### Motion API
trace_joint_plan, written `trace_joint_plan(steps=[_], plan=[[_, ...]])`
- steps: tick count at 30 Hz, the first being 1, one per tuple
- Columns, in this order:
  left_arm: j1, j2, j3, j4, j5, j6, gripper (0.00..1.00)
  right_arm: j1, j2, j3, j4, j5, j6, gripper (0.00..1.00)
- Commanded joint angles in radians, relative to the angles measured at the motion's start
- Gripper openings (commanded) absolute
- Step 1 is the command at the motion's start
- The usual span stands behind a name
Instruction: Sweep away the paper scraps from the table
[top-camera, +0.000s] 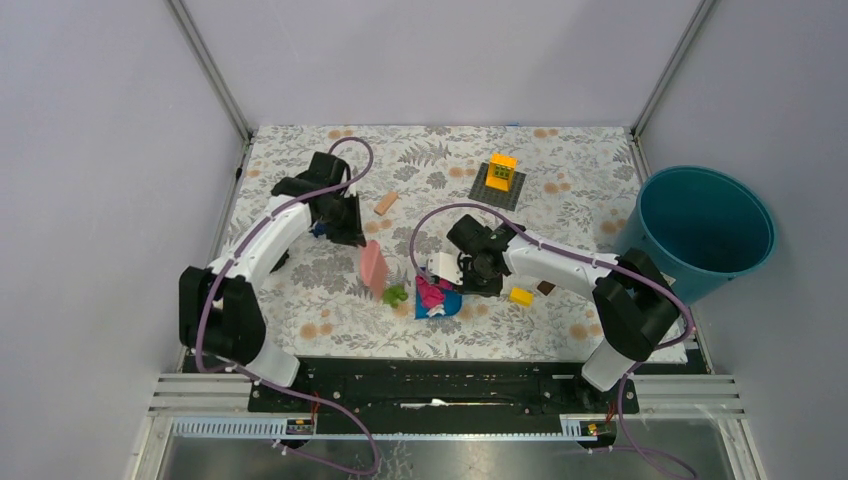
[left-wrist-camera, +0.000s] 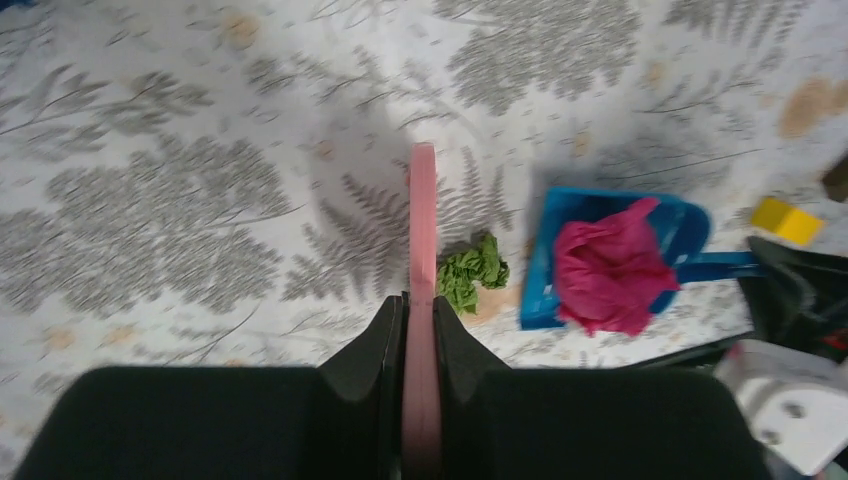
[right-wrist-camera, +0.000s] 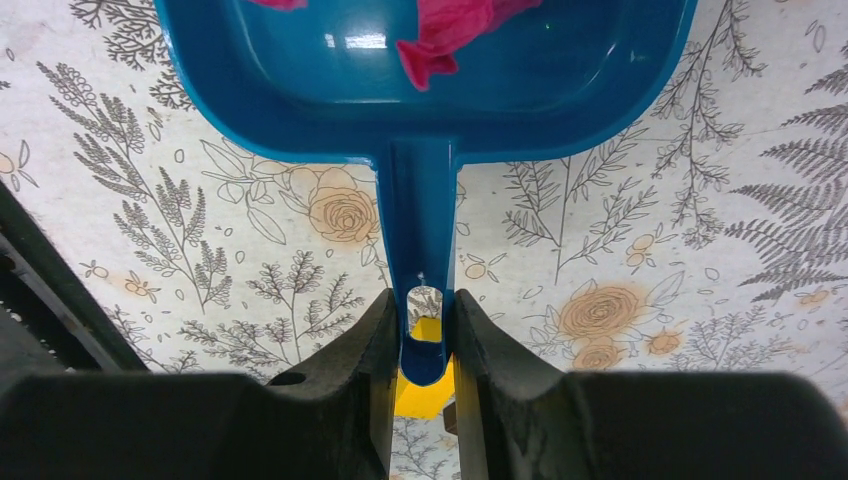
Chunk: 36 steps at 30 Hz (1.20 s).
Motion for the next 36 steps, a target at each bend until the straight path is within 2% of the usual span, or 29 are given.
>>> trace_joint_plan(steps=[1,5,13,19,25,36], plan=[[-0.008,0.067,0.087,0.082,0.171,-0.069,0.0,0.007,-0.012,-0.006,-0.024,-0.042,0.062,0.0],[-0.021,0.109,0.11,0.091,0.23,-0.081,0.0,0.006,0.01,-0.008,-0.003,-0.042,0.111,0.0],[-0.023,0.079,0.111,0.089,0.216,-0.062,0.0,0.006,0.048,0.02,0.014,-0.082,0.178,0.0],[-0.023,0.006,0.171,0.017,-0.028,0.064,0.0,0.006,0.076,0.059,-0.059,0.004,0.137,0.0],[-0.023,-0.033,0.075,-0.023,-0.172,0.142,0.0,0.006,0.04,0.024,-0.104,0.005,0.126,0.0],[-0.083,0.018,-0.018,0.012,0.045,0.058,0.0,0.005,0.142,0.102,-0.165,-0.032,0.166,0.0]])
